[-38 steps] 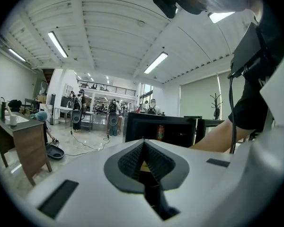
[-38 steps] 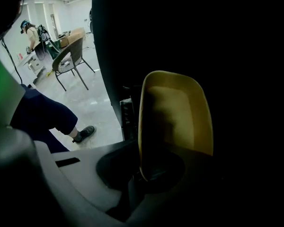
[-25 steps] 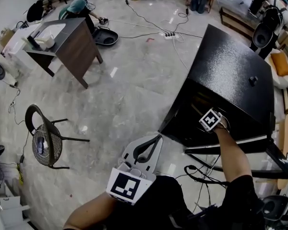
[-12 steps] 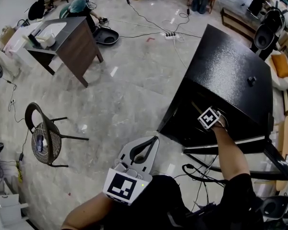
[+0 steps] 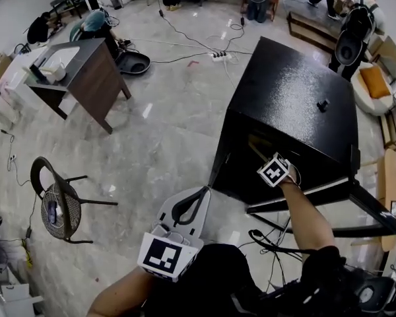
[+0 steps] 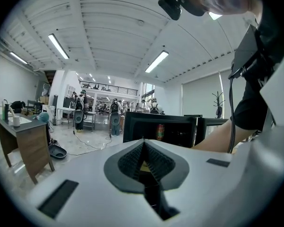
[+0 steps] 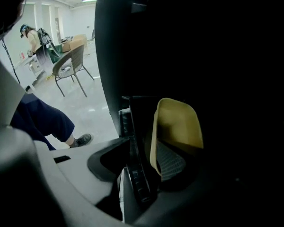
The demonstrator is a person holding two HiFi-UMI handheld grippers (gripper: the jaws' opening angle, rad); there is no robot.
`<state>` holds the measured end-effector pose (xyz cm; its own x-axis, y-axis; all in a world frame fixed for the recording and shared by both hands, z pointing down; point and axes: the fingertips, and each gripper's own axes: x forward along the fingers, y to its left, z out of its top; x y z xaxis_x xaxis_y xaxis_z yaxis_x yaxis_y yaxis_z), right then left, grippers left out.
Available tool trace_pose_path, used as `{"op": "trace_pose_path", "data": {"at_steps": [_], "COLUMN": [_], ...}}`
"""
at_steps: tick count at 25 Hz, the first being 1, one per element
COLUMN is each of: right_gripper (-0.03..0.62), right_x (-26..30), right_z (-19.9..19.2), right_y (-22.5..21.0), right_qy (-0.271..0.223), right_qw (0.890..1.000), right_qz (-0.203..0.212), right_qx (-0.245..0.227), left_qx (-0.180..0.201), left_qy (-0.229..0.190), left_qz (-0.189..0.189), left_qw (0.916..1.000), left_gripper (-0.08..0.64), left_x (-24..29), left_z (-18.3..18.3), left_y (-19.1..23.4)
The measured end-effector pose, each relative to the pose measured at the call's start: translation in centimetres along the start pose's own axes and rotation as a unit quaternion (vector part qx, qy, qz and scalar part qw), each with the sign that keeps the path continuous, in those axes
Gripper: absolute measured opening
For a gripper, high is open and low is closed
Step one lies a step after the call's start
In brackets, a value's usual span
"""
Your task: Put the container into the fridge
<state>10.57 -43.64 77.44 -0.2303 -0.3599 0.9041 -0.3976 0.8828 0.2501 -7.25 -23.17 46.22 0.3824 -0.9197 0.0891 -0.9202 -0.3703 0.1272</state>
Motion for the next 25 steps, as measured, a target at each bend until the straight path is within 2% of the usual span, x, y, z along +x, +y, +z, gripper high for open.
{"op": "trace_pose_path", "data": {"at_steps": [7,12,16,21,25], "right_gripper": [0.187,0.185,0.157,0.122,0.118], "right_x": [-2.3,-5.4,-8.1,-12.2,-15.3], "right_z": [-0.4,0.8,1.9,2.4,2.4], "right_y": [1.2,2.3,4.0,5.2,6.4], "right_qy": [-0.038,-0.076,-0.112,-0.151,-0.165], "right_qw": [0.999,0.997,0.993,0.987,0.984], "right_qz": [-0.008,-0.010,0.008,0.003,-0.001], "right_qx": [0.012,0.015,0.034,0.051,0.061], "left_qx": [0.002,0.003,-0.001,-0.001,0.001], "left_qy": [0.009,0.001,0.001,0.000,0.001], "left_qz": [-0.010,-0.017,-0.022,-0.038,-0.046], "left_qw": [0.9999,0.9999,0.9998,0.9993,0.9989], "left_gripper": [0.008,0.008,0.008,0.008,0.008], "left_x": [0.3,0.1,-0.1,-0.3,-0.8], "left_z": [0.4,1.7,2.4,3.6,4.4], "left_y": [-2.3,-3.2,-4.2,-5.8,-6.7]}}
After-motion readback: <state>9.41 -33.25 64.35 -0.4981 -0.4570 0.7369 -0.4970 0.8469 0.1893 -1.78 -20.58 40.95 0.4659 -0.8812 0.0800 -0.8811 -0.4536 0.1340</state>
